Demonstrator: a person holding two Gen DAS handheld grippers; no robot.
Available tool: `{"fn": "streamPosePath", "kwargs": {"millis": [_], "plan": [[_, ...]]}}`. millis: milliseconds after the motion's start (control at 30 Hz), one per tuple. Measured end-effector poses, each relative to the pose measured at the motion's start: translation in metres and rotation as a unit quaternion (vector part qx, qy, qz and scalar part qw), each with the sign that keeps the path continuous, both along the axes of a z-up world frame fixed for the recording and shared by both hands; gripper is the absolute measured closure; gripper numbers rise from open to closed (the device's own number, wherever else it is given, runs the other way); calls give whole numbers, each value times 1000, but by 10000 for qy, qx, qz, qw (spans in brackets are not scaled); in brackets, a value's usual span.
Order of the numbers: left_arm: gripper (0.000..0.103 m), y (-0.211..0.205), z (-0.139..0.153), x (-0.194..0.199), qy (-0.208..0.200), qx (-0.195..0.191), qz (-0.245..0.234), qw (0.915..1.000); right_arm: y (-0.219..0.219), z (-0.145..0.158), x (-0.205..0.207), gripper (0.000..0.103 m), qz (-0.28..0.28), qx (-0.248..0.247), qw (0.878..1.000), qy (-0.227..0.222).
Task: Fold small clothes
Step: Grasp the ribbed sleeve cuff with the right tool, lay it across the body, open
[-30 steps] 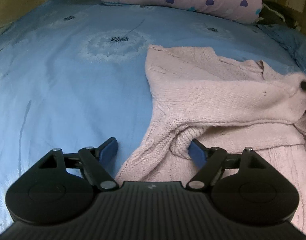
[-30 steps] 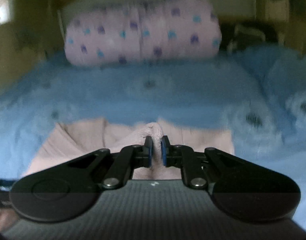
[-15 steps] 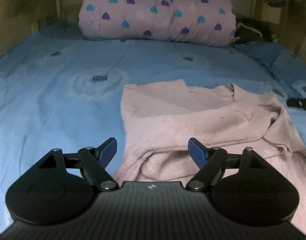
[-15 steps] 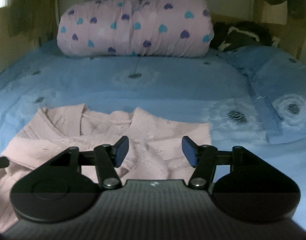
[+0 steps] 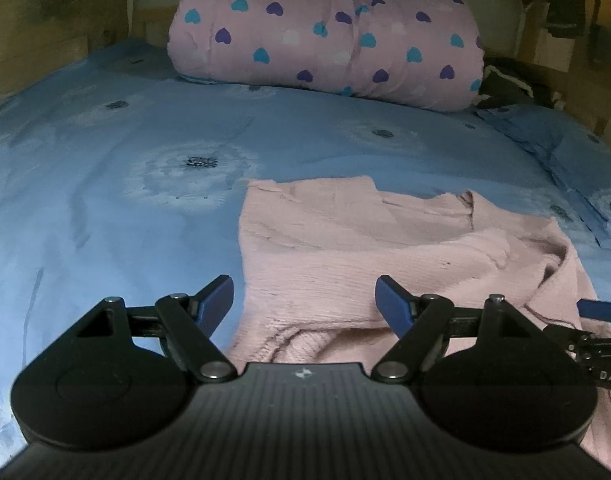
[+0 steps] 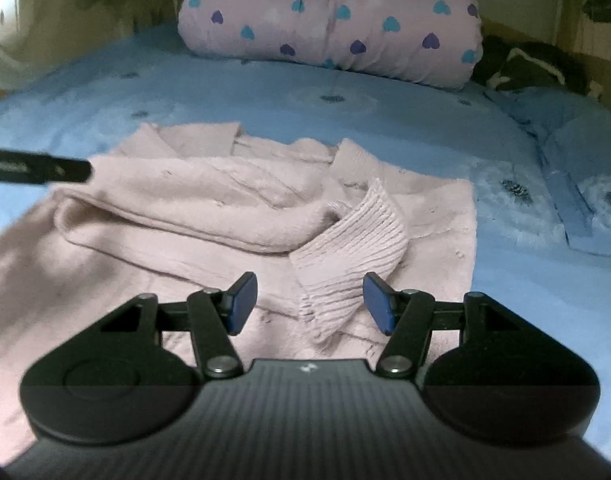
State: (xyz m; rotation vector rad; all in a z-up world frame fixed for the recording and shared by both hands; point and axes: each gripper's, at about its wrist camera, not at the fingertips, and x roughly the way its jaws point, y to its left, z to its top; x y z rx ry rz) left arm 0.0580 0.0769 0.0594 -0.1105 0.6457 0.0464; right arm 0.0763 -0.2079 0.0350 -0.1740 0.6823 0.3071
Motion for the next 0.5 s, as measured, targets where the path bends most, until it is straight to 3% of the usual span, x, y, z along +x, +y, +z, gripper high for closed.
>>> {"fn": "streamPosePath", "kwargs": {"millis": [67,133,167,333,500], "plan": [[21,3,0,1,-2,-25,43,10000,0,-6,7,44,-68,-50,9999,105],[21,5,1,2,-17,-82,78,9999,-6,-9,12,81,-242,110,9994,228],[21,5,1,3,-24,-104,90,9999,-11,-8,13,85,-352,246,9987,286],[21,3,2,1,-80,-96,65,9999,-50,23,5,89,-805,1241,9890,78],[21,-1,-5,6,123,37,118,9998,-116,49,0,89,-1434,2801,9491,167]]}}
